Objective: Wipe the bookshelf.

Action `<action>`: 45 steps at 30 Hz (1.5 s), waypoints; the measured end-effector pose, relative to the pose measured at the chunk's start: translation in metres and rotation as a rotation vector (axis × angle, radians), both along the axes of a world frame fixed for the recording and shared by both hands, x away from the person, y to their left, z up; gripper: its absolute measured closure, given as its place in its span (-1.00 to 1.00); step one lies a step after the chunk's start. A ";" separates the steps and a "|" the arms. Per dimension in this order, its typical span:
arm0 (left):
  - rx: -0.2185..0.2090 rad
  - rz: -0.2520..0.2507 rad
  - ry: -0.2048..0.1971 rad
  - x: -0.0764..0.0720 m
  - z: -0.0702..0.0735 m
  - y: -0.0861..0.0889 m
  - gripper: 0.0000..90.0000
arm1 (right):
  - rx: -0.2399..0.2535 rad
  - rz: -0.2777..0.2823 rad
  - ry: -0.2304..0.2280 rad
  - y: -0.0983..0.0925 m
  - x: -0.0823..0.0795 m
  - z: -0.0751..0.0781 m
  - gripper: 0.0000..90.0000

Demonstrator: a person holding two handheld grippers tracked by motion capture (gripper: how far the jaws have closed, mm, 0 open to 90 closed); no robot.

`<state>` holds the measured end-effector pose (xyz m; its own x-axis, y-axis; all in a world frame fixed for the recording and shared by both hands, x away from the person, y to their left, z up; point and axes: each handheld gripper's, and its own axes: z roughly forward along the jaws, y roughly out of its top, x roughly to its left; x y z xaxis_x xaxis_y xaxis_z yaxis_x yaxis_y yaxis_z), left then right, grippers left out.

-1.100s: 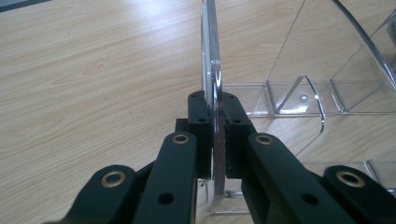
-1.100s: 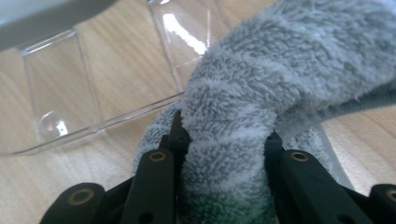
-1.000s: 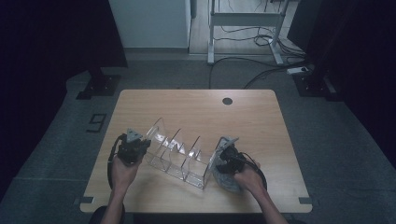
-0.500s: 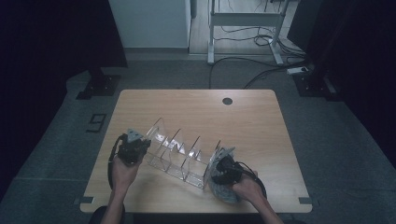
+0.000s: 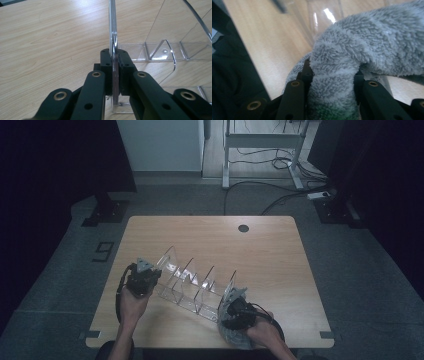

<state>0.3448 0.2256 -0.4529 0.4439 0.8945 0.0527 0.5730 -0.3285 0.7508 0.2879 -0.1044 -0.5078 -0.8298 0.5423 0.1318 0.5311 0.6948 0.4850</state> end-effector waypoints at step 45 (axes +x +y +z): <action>-0.034 -0.035 0.015 0.002 -0.001 0.007 0.88 | 0.025 -0.246 -0.181 -0.093 0.047 0.091 0.52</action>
